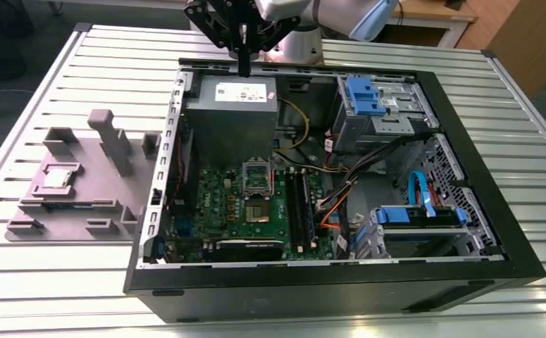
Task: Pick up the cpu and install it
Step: 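Reach for the cpu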
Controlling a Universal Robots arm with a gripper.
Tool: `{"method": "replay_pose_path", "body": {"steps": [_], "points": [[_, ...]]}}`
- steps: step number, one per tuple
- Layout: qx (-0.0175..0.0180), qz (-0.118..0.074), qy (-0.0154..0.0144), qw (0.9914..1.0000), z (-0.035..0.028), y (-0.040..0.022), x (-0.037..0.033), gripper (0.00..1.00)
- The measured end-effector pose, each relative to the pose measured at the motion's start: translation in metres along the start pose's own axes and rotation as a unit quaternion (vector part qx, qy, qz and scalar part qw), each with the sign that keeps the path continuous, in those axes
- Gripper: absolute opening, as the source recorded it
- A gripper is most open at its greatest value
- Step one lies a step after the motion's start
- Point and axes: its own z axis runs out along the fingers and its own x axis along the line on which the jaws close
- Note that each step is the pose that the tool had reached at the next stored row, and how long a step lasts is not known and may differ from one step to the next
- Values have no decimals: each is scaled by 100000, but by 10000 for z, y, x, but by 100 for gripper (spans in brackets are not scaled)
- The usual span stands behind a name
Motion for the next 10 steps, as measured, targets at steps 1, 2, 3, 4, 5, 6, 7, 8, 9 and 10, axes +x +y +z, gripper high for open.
{"method": "replay_pose_path", "body": {"steps": [1, 2, 3, 4, 5, 6, 7, 8, 9, 10], "points": [[-1, 0, -9, 100000, 0, -1, 14, 11], [-1, 4, -18, 100000, -1, -2, 28, 11], [-5, 4, -28, 100000, -1, -3, 40, 11], [-8, 5, -34, 100000, -1, -4, 51, 11], [-4, 4, -38, 100000, -1, -4, 60, 11], [-6, 4, -40, 100000, -1, -5, 67, 11], [-5, 3, -41, 100000, -2, -5, 73, 11], [-3, 2, -40, 100000, -2, -6, 80, 11], [-2, 4, -39, 100000, -3, -7, 88, 11], [-2, 1, -40, 100000, -3, -7, 96, 11]]}}
